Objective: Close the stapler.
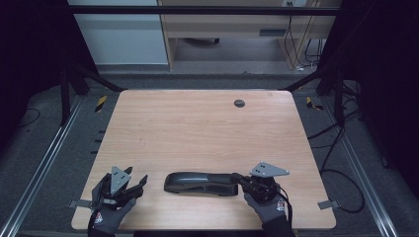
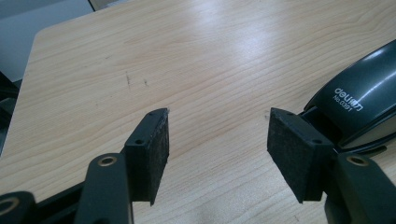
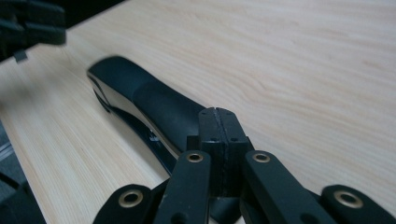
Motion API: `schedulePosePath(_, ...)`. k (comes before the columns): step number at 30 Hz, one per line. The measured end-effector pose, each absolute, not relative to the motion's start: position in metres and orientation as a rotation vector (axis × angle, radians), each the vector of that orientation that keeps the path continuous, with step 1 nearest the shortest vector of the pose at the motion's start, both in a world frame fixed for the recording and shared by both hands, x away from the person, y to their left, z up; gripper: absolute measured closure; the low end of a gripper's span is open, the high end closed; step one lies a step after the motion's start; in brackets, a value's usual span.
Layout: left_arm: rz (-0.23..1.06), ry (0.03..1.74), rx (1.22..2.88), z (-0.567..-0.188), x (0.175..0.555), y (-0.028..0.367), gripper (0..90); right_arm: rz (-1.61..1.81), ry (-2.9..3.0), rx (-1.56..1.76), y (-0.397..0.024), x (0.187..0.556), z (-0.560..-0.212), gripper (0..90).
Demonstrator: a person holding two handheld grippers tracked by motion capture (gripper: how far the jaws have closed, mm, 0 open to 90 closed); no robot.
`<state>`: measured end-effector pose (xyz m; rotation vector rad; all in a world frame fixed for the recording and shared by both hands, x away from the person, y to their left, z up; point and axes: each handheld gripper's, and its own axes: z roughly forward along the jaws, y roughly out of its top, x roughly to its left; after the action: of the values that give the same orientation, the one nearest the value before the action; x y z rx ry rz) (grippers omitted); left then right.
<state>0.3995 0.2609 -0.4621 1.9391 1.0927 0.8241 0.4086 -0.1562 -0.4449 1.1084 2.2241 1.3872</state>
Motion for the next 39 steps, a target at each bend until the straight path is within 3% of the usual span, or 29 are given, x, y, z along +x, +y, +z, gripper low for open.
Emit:
schedulePosePath(16, 0.81, 1.109, 1.948, -0.465, 0.405, 0.266, 40.7, 1.373, 2.102, 1.177, -0.177, 0.417, -0.438, 81.8)
schedulePosePath(25, 0.797, 1.129, 1.968, -0.467, 0.409, 0.273, 50.2, 1.25, 2.033, 1.294, -0.22, 0.428, -0.448, 68.1)
schedulePosePath(33, 0.807, 1.156, 1.957, -0.468, 0.412, 0.278, 47.2, 1.157, 2.011, 1.34, -0.245, 0.433, -0.462, 53.6)
schedulePosePath(39, 0.814, 1.161, 1.97, -0.472, 0.415, 0.28, 43.1, 1.06, 2.01, 1.398, -0.263, 0.437, -0.47, 47.8)
